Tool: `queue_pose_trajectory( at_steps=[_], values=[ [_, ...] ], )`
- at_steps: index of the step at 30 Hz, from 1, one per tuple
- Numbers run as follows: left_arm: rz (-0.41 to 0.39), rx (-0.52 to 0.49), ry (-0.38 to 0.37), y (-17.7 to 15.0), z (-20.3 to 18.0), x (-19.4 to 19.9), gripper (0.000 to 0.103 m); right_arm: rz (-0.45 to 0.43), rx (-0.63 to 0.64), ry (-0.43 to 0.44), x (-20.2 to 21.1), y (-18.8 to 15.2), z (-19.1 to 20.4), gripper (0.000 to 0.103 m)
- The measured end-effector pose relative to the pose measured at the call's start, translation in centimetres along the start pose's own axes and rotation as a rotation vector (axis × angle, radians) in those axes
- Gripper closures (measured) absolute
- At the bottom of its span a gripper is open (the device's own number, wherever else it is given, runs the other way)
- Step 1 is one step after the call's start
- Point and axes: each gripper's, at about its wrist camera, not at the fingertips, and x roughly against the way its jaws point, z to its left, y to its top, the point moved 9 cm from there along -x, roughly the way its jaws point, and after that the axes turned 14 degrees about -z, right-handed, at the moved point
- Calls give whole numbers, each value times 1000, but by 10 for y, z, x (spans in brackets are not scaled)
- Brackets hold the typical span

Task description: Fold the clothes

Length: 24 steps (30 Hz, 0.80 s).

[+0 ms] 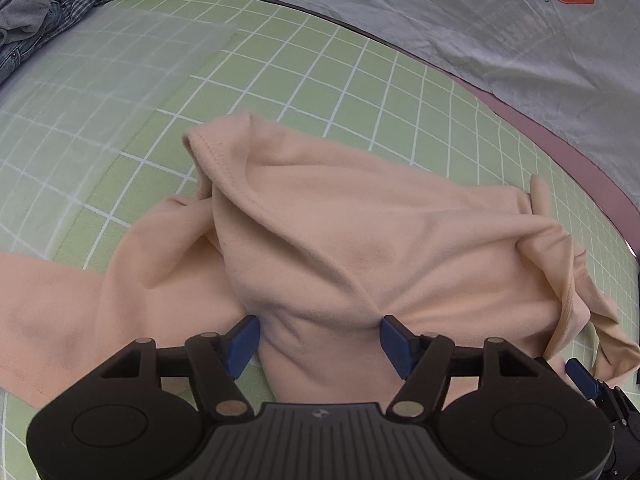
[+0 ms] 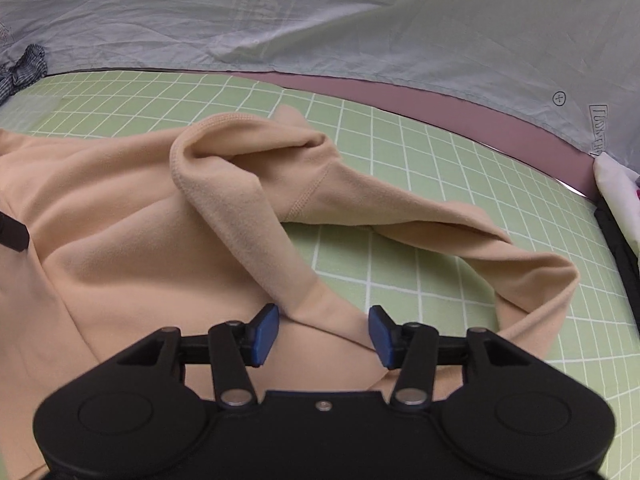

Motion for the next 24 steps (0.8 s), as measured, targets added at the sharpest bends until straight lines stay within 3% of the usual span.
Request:
queue_pose_trajectory(
  at_steps=[2,4,7,10,18,24],
  values=[
    [-6,-7,12,0,4,1,47,-6,-1,14,-2,2,-2,61],
    [-12,-11,34,0,9,3,60,-12,-6,31,-4,4,-4,81],
    [-14,-2,45,2,19,4,80,-24,-69,42,-3,8,-9,98],
    [-7,38,-8,2,27,7,92,-43,-132,22,2,11,-17,101],
    [-29,29,-123,2,39,53,94,-123,-255,7,47,28,-43,101],
    [-29,72,9,3,85,52,100,-114,-256,28,52,29,-41,101]
  ],
)
